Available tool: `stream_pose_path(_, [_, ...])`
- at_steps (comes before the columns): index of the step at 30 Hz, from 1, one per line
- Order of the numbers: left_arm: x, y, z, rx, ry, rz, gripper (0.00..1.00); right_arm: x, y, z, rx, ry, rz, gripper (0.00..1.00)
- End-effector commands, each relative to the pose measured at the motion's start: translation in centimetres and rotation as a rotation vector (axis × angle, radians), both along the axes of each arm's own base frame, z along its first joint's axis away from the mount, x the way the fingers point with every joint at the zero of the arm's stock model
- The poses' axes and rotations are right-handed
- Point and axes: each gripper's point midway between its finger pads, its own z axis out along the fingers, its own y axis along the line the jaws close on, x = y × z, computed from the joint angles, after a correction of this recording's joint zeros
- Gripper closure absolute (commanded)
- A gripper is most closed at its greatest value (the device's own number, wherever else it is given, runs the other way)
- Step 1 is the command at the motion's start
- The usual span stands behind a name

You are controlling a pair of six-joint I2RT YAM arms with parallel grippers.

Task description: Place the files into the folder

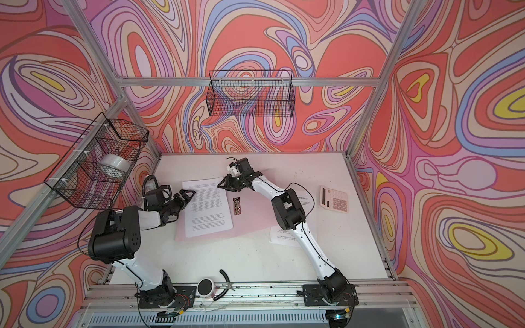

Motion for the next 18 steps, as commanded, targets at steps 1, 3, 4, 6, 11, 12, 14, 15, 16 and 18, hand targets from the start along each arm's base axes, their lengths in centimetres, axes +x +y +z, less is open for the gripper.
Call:
stream_pose_path(1, [0.4,0.3,1.0,0.008,-0.038,-0.001,0.15,-0.3,0.7,-1.1,0.028,0.033,0.004,0.82])
stream_pose_path(3, [0.4,0.3,1.0,0.009,-0.038,0.001,0.15,-0.1,0.7,-1.2,0.028,0.034,-0.006,0.94])
stream_pose_path(4, [0.4,0.3,1.0,0.008,-0.039,-0.001,0.15,0.0,0.6,-1.2,0.022,0.034,-0.019,1.0])
stream_pose_path(6, [0.4,0.3,0.9,0.008,-0.037,0.0,0.15,0.5,0.3,-0.7,0.009,0.014,-0.052,1.0])
stream_pose_path(11, [0.4,0.3,1.0,0.008,-0.037,-0.001,0.15,2.5,-0.8,1.0,0.008,-0.021,-0.189,1.0])
stream_pose_path(12, [0.4,0.3,0.9,0.008,-0.036,0.0,0.15,2.8,-0.9,1.5,0.015,-0.028,-0.21,1.0])
stream_pose_path(14, [0.4,0.3,0.9,0.009,-0.037,0.0,0.15,3.5,-1.4,2.3,0.014,-0.044,-0.255,1.0])
stream_pose_path(15, [0.4,0.3,0.9,0.009,-0.036,0.001,0.15,4.0,-1.8,2.6,0.015,-0.048,-0.281,1.0])
stream_pose_path(16, [0.4,0.3,1.0,0.009,-0.038,0.001,0.15,4.3,-2.1,2.7,0.019,-0.048,-0.303,1.0])
stream_pose_path(18, [0.4,0.3,1.0,0.009,-0.037,0.003,0.15,4.9,-2.7,3.3,0.031,-0.043,-0.35,1.0])
